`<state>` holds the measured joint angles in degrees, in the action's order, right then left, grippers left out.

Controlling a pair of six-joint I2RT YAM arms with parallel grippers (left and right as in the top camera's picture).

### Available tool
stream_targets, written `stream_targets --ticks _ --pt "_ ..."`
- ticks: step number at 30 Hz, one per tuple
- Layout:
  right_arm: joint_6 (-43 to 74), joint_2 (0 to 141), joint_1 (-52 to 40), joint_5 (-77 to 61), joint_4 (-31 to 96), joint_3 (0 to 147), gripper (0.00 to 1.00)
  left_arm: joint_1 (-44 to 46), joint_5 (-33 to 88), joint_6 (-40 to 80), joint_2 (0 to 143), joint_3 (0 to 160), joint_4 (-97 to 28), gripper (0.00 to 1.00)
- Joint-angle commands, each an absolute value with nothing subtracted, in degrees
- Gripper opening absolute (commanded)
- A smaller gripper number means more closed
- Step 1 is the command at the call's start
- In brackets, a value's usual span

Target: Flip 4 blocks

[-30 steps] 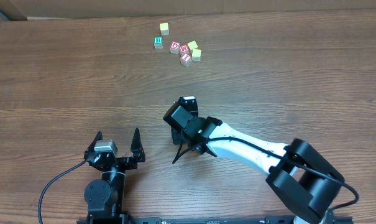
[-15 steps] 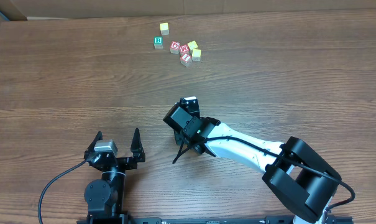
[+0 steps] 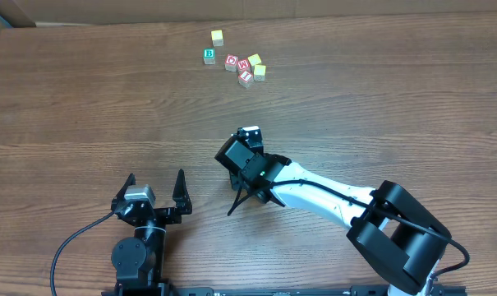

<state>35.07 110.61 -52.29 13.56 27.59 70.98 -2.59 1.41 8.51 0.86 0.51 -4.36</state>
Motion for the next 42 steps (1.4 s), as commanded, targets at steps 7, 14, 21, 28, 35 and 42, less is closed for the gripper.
stream_targets --ticks 7,14,21,28,35,42 --pt "26.92 97.32 -51.42 15.03 29.19 76.99 0.50 -2.31 1.06 7.27 0.30 0.27 -4.45 1.00" --pt "26.94 93.32 -42.57 12.23 34.00 76.99 0.84 -2.31 1.06 7.27 0.30 0.27 -4.45 0.99" --pt "25.87 93.51 -30.39 5.93 41.04 76.95 1.00 -2.31 1.06 7.27 0.30 0.27 -4.45 1.00" --pt "25.02 93.51 -17.34 6.52 45.08 76.95 1.00 -2.31 1.06 7.27 0.30 0.27 -4.45 1.00" --pt "25.02 93.51 -5.54 6.50 49.28 76.95 1.00 -2.31 1.06 7.27 0.30 0.27 -4.45 1.00" --pt "25.04 93.51 -0.49 6.33 51.24 76.95 1.00 -2.31 1.06 7.29 0.30 0.27 -4.45 1.00"
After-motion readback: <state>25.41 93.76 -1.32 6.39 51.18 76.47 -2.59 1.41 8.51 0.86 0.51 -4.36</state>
